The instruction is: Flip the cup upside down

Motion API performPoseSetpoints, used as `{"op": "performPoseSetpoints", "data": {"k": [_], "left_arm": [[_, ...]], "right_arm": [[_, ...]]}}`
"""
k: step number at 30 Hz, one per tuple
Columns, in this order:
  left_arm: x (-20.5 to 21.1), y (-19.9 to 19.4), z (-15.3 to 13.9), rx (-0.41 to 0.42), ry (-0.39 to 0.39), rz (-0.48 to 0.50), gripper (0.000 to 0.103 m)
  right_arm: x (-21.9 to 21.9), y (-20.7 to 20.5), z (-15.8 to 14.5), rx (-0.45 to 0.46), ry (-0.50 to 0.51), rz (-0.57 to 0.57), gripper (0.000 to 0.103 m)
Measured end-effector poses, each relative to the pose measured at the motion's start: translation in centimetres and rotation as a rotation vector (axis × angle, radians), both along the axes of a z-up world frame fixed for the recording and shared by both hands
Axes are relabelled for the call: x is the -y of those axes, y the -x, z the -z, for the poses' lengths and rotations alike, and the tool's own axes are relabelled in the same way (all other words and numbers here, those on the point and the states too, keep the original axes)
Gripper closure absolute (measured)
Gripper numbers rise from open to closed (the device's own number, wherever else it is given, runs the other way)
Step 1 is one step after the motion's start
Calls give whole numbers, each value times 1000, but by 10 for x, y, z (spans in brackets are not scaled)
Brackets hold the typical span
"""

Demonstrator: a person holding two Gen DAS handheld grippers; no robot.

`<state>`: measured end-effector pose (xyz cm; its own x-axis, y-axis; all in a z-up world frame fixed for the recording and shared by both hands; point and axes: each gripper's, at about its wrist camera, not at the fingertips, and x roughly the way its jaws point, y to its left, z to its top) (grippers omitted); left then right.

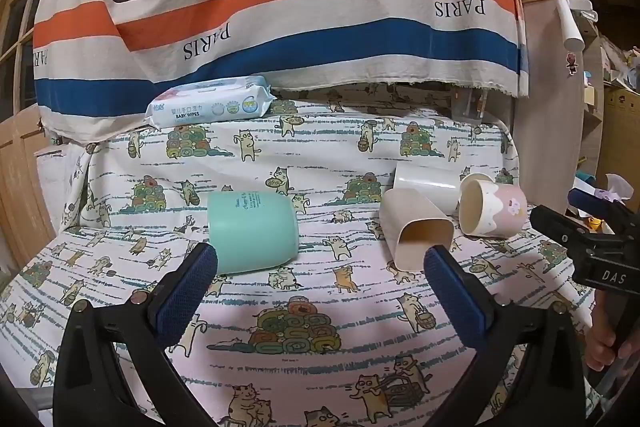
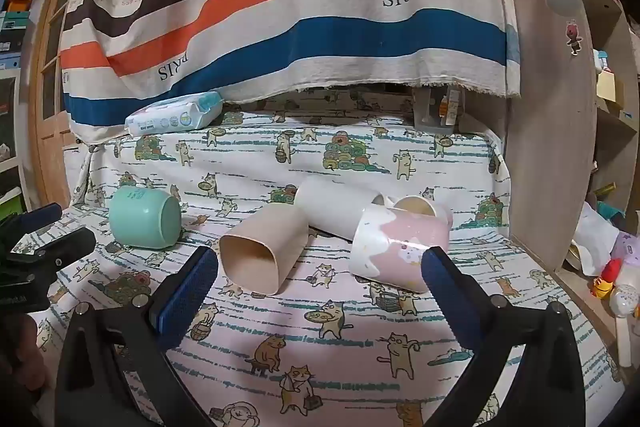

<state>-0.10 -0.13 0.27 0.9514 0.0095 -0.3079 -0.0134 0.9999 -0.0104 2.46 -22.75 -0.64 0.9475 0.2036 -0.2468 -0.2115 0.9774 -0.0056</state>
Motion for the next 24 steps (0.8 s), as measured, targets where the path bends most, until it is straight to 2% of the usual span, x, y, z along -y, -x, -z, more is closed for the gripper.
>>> {"op": "performPoseSetpoints", "data": {"k": [3,4,24], "left_arm": [[1,1,-1,2,0,-3,0],[2,1,-2,3,1,-3,0],[-3,0,3,3,4,-3,0]], "right_arm": [[6,-4,-1,-10,-28,-1,0],[4,4,0,25,-33,9,0],[0,3,2,2,-3,9,0]]}}
